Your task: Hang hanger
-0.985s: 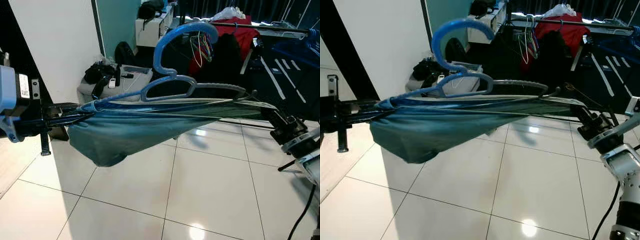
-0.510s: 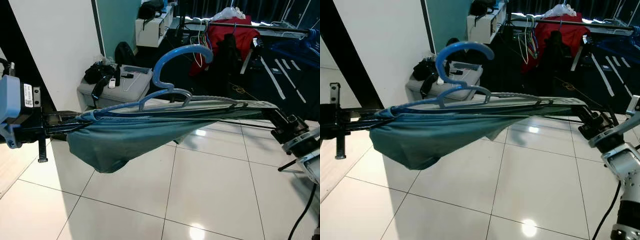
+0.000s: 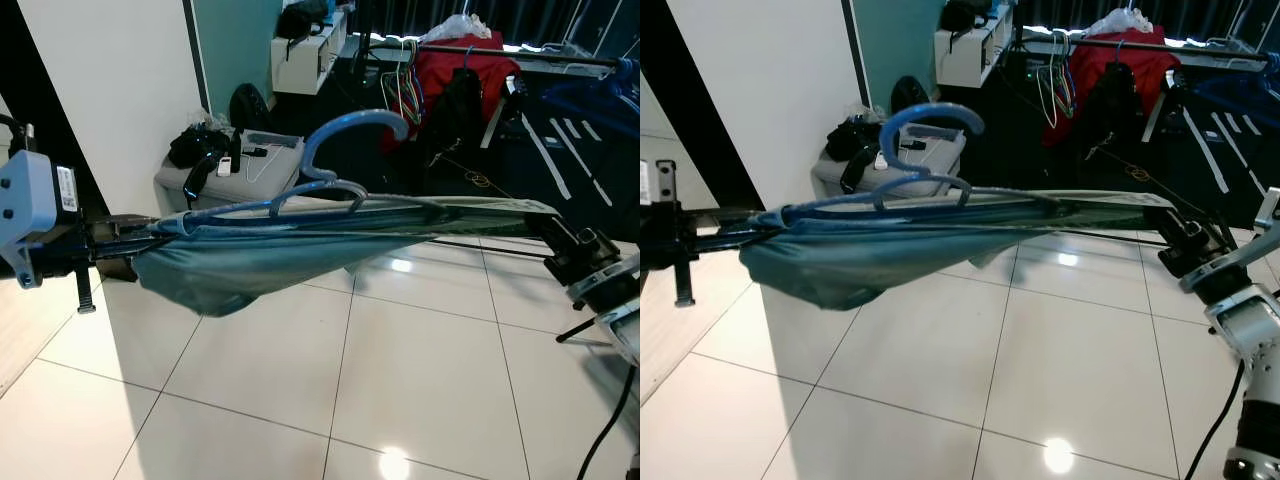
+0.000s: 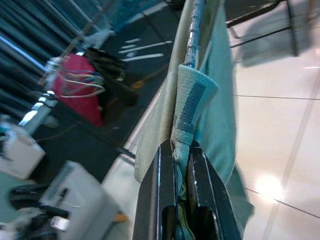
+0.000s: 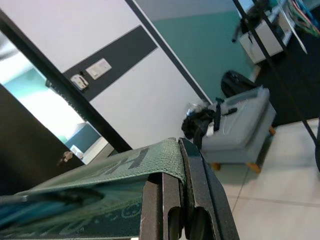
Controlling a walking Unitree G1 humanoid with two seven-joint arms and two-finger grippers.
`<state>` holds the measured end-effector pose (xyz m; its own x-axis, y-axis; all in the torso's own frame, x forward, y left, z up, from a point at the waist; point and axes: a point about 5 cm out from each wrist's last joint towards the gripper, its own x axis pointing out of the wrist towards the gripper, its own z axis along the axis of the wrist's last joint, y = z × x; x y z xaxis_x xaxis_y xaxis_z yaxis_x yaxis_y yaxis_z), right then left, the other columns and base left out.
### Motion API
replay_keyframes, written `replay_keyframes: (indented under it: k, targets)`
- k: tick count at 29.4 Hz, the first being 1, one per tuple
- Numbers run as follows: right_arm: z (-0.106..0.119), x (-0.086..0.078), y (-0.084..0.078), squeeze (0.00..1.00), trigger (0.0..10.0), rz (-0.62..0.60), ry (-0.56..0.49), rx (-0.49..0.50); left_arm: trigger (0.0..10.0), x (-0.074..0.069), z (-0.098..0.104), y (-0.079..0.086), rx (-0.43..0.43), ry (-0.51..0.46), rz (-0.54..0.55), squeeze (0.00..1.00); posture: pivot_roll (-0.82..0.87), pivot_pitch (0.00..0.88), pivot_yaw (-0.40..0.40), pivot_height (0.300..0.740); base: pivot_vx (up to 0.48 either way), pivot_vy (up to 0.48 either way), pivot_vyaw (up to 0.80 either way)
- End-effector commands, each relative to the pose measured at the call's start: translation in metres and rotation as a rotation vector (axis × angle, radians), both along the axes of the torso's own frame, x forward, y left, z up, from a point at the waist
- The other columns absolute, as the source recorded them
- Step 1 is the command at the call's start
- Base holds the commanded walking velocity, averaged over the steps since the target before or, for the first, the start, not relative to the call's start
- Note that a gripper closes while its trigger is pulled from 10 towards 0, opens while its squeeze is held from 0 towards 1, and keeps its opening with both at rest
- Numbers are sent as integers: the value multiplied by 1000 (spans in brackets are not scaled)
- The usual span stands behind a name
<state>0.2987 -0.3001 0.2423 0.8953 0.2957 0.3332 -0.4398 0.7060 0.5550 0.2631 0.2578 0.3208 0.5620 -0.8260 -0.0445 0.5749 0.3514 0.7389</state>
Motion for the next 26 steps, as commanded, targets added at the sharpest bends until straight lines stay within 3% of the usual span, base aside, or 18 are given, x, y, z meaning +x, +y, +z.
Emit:
replay_keyframes:
  k: [1,4,5,7,9,11,12,13,14,16,19,20,22,26]
  targets:
    - [4,-4,-12,0,0,-74,-1,1,10000,3,0,11,4,-2,85,0,5,69,-34,740,0,0,0]
    - [5,-1,-8,0,0,-74,7,-8,10000,5,0,5,2,-17,84,0,5,67,-34,740,0,0,0]
    - [4,6,0,0,0,-86,35,-55,10000,8,-1,-7,25,-46,83,0,6,66,-36,740,0,0,0]
    - [4,6,0,0,0,-86,35,-55,10000,8,-1,-7,25,-46,83,0,6,66,-36,740,0,0,0]
    - [6,27,21,0,0,-125,72,-83,10000,14,-6,-46,18,-106,43,0,2,60,-41,740,0,0,0]
    - [6,27,21,0,0,-125,72,-83,10000,14,-6,-46,18,-106,43,0,2,60,-41,740,0,0,0]
    - [8,36,32,0,0,-134,72,-86,10000,17,-13,-65,36,-119,29,0,-1,61,-43,740,0,0,0]
    - [8,36,32,0,0,-134,72,-86,10000,17,-13,-65,36,-119,29,0,-1,61,-43,740,0,0,0]
    - [10,48,44,0,0,-146,70,-62,10000,24,-21,-87,12,-136,45,0,2,58,-43,740,0,0,0]
    - [10,48,44,0,0,-146,70,-62,10000,24,-21,-87,12,-136,45,0,2,58,-43,740,0,0,0]
    - [12,69,73,0,0,-127,80,-23,10000,37,-33,-127,-76,-163,100,0,2,56,-50,740,0,0,0]
    - [12,69,73,0,0,-127,80,-23,10000,37,-33,-127,-76,-163,100,0,2,56,-50,740,0,0,0]
    - [8,73,92,0,0,-93,99,-52,10000,41,-40,-141,-147,-131,138,0,-6,61,-55,740,0,0,0]
    - [2,72,107,0,0,-52,113,-90,10000,46,-46,-143,-167,-101,183,0,-10,62,-57,740,0,0,0]
